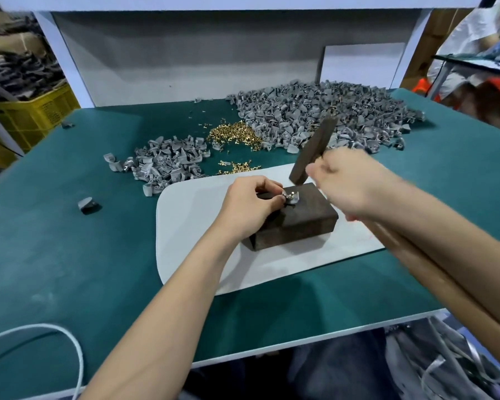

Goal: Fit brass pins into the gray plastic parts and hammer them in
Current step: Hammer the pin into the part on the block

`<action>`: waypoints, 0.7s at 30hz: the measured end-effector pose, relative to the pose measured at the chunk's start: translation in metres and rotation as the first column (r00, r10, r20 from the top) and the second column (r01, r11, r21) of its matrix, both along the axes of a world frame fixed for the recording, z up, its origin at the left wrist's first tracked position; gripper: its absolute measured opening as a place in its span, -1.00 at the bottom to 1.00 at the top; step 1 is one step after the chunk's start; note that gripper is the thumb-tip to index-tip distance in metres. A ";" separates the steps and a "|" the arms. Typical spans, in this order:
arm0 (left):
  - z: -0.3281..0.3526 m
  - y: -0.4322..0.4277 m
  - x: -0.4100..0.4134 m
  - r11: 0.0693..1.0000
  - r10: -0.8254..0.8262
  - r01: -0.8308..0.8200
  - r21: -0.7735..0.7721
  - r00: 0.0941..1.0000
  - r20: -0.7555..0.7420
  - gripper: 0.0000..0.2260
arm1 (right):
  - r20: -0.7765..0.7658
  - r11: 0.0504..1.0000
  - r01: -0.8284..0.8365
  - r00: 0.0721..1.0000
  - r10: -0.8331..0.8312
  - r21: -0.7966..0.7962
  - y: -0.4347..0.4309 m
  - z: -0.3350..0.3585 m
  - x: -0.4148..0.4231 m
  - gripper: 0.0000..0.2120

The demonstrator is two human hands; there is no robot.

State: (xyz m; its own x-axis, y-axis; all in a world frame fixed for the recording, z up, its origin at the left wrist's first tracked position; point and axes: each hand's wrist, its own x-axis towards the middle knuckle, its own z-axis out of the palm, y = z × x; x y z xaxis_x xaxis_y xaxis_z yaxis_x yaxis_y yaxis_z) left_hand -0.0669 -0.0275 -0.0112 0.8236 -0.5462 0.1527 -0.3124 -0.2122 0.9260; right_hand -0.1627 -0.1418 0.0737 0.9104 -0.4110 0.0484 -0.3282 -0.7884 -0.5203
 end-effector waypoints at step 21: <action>0.002 0.001 0.000 1.000 0.009 -0.009 0.015 1.000 0.004 -0.94 | -0.161 0.973 -0.128 0.982 0.097 -0.193 0.002 0.006 0.002 -0.59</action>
State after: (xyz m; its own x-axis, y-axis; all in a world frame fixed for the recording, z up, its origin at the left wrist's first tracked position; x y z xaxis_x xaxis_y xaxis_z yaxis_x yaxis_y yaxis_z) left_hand -0.0671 -0.0264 -0.0093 0.8281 -0.5408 0.1474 -0.3137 -0.2292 0.9214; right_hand -0.1612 -0.1398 0.0795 0.9534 -0.3010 -0.0200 -0.2930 -0.9083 -0.2984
